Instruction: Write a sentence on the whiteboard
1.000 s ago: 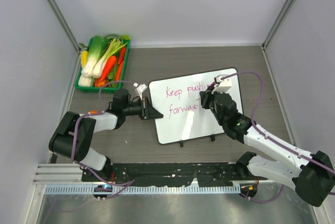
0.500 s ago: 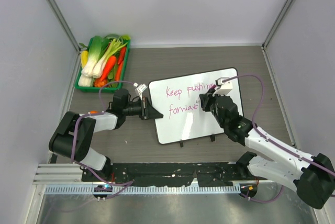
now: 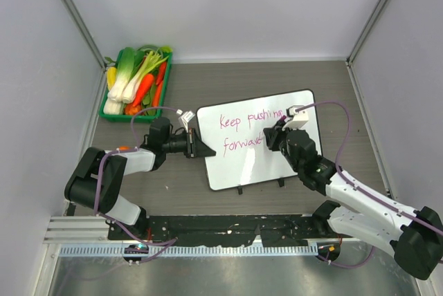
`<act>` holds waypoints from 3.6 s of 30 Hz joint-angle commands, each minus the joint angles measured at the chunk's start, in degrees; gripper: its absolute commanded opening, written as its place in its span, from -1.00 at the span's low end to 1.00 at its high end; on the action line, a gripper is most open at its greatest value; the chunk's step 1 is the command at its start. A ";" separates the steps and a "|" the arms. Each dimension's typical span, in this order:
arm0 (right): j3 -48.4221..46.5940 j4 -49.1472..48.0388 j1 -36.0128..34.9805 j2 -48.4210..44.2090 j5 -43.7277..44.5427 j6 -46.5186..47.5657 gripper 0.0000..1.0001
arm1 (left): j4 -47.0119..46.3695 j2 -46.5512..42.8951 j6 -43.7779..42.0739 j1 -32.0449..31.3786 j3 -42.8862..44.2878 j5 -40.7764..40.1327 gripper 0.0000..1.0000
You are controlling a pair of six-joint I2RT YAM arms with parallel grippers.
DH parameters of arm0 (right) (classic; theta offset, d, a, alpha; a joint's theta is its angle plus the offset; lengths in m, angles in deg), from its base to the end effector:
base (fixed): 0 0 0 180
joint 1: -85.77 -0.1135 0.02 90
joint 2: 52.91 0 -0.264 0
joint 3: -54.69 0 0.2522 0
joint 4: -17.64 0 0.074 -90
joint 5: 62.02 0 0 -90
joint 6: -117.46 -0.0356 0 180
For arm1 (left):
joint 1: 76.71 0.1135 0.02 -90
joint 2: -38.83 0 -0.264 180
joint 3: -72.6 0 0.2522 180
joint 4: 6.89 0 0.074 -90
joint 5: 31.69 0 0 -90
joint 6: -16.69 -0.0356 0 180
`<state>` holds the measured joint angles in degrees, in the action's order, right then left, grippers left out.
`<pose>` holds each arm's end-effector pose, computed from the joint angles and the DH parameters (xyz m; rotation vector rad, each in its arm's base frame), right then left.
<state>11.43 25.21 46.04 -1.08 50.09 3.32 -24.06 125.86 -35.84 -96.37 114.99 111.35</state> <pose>0.1693 0.1233 0.2537 0.0181 1.8522 0.4248 0.2451 -0.1178 0.1559 0.3049 2.1829 -1.5369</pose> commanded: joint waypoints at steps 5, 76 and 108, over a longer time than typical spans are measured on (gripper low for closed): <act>1.72 4.00 0.26 -1.47 0.48 -0.38 -0.99 | 7.56 1.83 -6.45 -1.08 -1.02 -10.94 -1.00; 2.52 0.48 0.26 -2.17 4.35 0.85 -0.99 | 7.21 1.57 -6.45 -1.17 -1.29 -10.76 -1.00; -2.06 7.76 0.26 -8.68 -3.21 -5.92 -0.99 | 7.82 -8.96 -6.62 -1.26 -4.62 -14.45 -0.14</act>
<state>11.35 32.07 46.15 -8.31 48.58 0.17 -21.62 120.63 -37.81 -97.46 113.04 105.41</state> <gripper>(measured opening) 0.180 0.342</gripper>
